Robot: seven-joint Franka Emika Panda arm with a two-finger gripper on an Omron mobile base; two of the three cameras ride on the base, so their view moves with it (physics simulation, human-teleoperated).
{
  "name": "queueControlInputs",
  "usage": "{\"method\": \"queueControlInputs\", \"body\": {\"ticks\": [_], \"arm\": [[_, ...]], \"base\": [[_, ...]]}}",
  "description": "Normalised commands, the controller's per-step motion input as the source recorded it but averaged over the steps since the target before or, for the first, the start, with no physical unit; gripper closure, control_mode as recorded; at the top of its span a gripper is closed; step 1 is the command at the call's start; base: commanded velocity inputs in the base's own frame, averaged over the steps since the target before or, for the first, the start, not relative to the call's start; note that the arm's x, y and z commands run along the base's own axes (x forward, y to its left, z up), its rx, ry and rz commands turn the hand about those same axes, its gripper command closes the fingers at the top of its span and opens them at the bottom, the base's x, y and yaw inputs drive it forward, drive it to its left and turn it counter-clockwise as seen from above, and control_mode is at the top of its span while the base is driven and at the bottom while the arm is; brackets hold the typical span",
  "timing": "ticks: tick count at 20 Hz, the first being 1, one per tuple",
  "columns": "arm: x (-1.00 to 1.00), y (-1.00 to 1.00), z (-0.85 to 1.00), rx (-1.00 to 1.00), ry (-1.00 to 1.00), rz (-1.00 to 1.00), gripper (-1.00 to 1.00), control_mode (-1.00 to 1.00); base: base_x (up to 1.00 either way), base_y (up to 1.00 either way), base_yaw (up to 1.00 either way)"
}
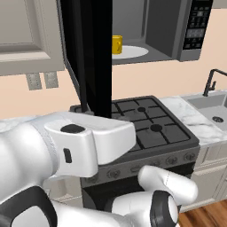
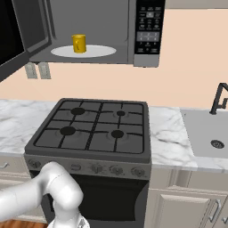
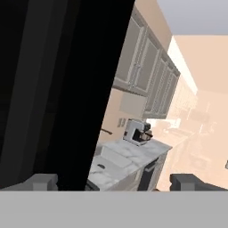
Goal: Pick the mug from the counter and place it inside the microwave. Then close the microwave.
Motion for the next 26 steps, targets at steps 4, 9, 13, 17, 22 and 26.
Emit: {"method": "queueControlInputs", "body": {"ticks": [4,9,13,17,22,26], "arm": [[0.25,0.0,-0.02,0.0,0.08,0.0,-1.0,-1.0],[0.13,0.0,0.0,0.0,0.02,0.0,-1.0,-1.0],[0.17,0.0,0.0,0.0,0.0,0.0,-1.0,-1.0],[0.3,-0.04,0.0,0.0,-0.09,0.0,-1.0,-1.0],[0.41,-0.16,-0.02,0.0,-0.13,0.0,-1.0,-1.0],[0.36,-0.24,0.0,0.0,-0.13,0.0,-1.0,-1.0]], "base": [[0.0,0.0,0.0],[0.0,0.0,0.0],[0.0,0.0,0.0],[0.0,0.0,0.0],[0.0,0.0,0.0],[0.0,0.0,0.0]]}}
